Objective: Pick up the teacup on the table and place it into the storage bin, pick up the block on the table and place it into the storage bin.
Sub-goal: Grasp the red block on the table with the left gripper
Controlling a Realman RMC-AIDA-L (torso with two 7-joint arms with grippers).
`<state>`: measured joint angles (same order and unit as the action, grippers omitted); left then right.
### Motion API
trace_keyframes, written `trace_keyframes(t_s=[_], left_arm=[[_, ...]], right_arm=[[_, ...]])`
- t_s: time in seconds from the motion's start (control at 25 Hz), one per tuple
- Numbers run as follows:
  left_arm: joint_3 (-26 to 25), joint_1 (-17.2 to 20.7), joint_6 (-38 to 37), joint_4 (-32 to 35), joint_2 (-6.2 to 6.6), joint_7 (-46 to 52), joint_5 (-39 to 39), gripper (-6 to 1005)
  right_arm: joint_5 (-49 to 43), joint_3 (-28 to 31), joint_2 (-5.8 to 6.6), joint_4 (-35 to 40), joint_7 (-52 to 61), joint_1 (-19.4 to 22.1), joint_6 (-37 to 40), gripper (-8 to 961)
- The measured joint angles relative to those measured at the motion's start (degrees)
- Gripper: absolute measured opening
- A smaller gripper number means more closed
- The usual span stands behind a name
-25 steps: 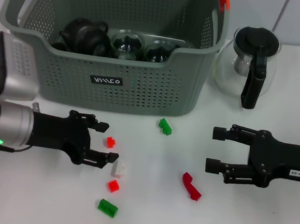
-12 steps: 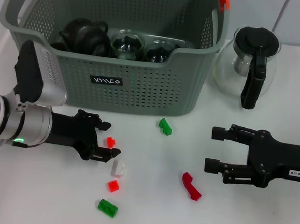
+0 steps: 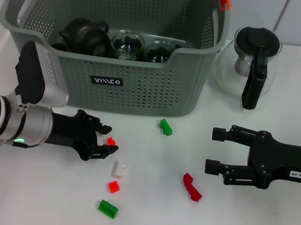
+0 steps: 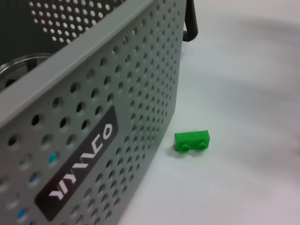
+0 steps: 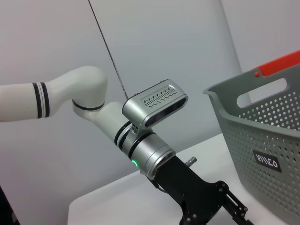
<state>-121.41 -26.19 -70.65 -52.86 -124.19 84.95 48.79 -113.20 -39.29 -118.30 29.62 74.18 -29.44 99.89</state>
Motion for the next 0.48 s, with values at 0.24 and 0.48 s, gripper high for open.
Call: trace_keyframes(t_s=[0.24, 0.48], left_arm=[[0.31, 0.00, 0.72, 0.39, 0.00, 0.21, -0.08, 465], [0.49, -0.05, 0.89, 0.48, -0.04, 0.22, -0.79, 428]], right_arm=[[-0.02, 0.00, 0.00, 0.00, 0.01, 0.00, 0.04, 941], [-0.09, 0.00, 0.00, 0.00, 0.00, 0.01, 0.04, 940]])
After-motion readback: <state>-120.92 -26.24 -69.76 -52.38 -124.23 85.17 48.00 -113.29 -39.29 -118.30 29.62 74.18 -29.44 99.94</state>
